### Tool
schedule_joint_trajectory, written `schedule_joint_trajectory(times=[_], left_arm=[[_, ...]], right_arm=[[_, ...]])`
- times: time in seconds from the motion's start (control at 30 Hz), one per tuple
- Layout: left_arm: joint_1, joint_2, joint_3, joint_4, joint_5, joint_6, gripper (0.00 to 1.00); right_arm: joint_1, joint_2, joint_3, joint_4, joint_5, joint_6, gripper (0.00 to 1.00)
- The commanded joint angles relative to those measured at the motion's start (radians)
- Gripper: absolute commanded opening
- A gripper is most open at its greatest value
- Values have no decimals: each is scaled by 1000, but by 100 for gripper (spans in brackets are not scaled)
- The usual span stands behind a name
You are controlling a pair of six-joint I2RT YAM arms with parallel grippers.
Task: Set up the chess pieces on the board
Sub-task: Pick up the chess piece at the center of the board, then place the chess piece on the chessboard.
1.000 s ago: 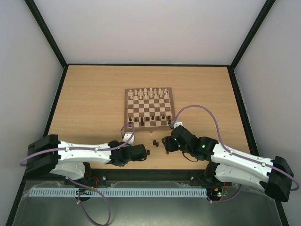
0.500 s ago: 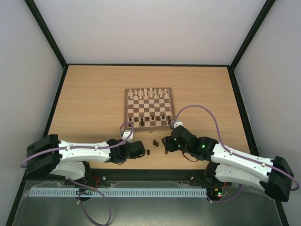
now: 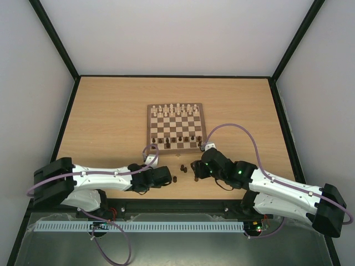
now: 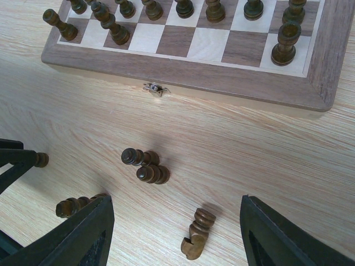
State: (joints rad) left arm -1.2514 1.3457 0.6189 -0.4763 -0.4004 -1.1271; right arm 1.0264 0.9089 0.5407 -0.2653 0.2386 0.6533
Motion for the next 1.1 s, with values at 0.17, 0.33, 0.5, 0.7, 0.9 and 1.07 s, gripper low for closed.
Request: schedule_joint_trajectory(times=[0.17, 0.33, 0.5, 0.7, 0.9, 1.07], left_arm=[[-1, 26, 1, 5, -9, 13, 14], [18, 29, 36, -27, -34, 42, 14], [103, 22, 106, -46, -52, 154, 13], [189, 80, 225, -35, -54, 303, 13], [272, 162, 307, 7, -44, 401, 13], [308, 221, 356, 25, -41, 440, 13]], right_arm=[[6, 1, -10, -9, 11, -11, 63], [6, 3, -11, -11, 13, -10, 63], [6, 4, -9, -12, 17, -8, 63], [6, 2, -8, -17, 30, -2, 63], [6, 3, -8, -22, 40, 2, 63], [6, 5, -7, -23, 39, 3, 63]])
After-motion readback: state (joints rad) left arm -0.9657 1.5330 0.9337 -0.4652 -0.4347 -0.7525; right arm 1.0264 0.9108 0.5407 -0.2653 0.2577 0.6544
